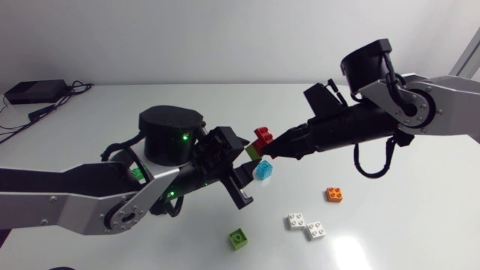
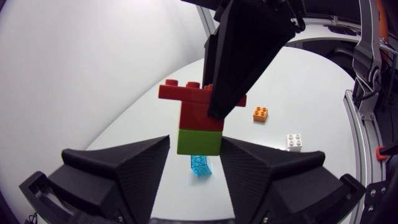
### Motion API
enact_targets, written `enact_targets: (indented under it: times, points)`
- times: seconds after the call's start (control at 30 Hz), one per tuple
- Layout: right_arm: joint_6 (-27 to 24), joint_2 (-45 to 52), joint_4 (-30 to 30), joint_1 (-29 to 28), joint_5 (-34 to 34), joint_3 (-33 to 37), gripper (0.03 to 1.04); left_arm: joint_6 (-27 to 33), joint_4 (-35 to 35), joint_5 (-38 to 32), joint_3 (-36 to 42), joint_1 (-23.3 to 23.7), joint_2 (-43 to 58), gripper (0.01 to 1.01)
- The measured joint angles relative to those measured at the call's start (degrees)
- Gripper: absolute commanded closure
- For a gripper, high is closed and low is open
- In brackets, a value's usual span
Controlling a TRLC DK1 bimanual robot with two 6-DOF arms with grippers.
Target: Separate the duplo bricks
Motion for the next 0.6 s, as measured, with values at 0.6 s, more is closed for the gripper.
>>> enact_targets:
  times: [0.6]
  points:
    - [-1.03, 4.57, -10.19, -2.84, -5.05, 6.71, 0.82, 4.22, 2.21, -2.75, -0.24, -1.99, 0.63, 0.692]
